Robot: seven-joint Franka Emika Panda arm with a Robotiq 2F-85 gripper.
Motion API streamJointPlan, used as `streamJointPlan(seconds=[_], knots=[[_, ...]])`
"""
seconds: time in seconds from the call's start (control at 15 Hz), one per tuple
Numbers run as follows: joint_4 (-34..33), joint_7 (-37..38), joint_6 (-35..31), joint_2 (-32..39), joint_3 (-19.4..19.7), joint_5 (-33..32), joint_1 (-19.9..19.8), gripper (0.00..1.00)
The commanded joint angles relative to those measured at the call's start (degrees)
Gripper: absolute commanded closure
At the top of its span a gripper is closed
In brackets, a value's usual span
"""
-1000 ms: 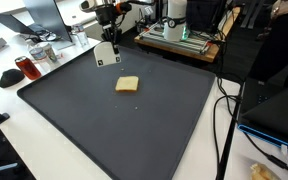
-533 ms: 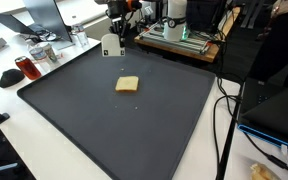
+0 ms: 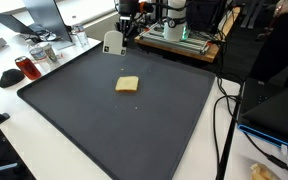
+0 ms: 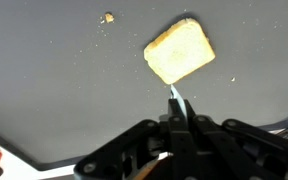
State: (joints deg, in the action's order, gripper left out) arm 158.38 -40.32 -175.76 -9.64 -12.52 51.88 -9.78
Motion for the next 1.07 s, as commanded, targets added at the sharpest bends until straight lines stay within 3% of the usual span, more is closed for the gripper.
streamJointPlan(seconds=[0.0,0.13,0.27,0.47,0.6,0.73,0.8,1.0], knots=[[0.00,8.32,-7.28,5.15,-9.04,-5.28,-5.47,0.99],[0.03,10.30,-8.39,7.54,-12.97,-8.35,-9.41,0.99],[0.01,10.69,-6.49,8.29,-14.45,-12.42,-12.71,0.99],[-0.06,14.36,1.72,4.79,-13.43,-25.08,-16.88,0.99],[-0.58,19.88,11.57,-0.73,-15.52,-34.70,-20.39,0.99],[-2.48,26.47,20.12,-3.17,-16.93,-42.88,-19.48,0.99],[-4.59,30.03,24.16,-2.78,-6.84,-48.76,-8.56,0.99],[-12.94,34.88,37.85,-2.39,-4.58,-56.07,-0.53,0.99]])
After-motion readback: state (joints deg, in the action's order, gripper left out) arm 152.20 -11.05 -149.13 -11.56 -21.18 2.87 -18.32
